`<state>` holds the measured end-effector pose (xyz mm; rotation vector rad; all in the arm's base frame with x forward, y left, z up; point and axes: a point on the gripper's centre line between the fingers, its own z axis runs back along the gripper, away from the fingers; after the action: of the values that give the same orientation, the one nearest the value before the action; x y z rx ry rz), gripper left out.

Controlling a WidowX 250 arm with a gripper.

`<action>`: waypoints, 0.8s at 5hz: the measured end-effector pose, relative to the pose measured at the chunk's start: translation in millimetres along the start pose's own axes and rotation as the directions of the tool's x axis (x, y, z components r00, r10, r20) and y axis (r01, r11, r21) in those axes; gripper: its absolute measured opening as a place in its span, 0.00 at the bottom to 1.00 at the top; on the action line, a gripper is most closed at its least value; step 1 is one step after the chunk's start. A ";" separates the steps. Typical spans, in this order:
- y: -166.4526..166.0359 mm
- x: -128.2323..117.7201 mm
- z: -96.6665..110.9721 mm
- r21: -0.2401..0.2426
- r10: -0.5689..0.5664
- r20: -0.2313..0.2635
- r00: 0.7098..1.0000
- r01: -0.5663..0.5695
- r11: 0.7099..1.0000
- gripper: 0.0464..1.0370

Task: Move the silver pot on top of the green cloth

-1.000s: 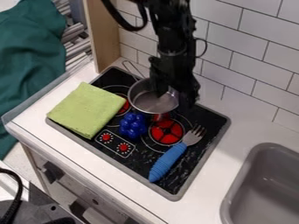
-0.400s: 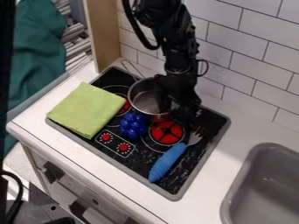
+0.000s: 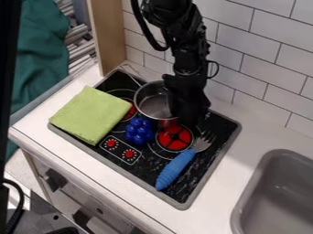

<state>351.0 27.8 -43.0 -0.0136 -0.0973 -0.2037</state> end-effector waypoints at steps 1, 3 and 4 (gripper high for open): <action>-0.2 -0.2 0.1 0.007 -0.013 0.004 1.000 0.013 1.000 0.18; -1.2 12.2 18.1 0.078 0.005 0.032 0.999 -0.007 0.997 0.02; 1.7 25.5 57.4 0.106 0.077 0.145 0.986 -0.093 0.990 0.01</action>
<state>370.7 25.7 16.6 0.0804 -0.2481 -0.1110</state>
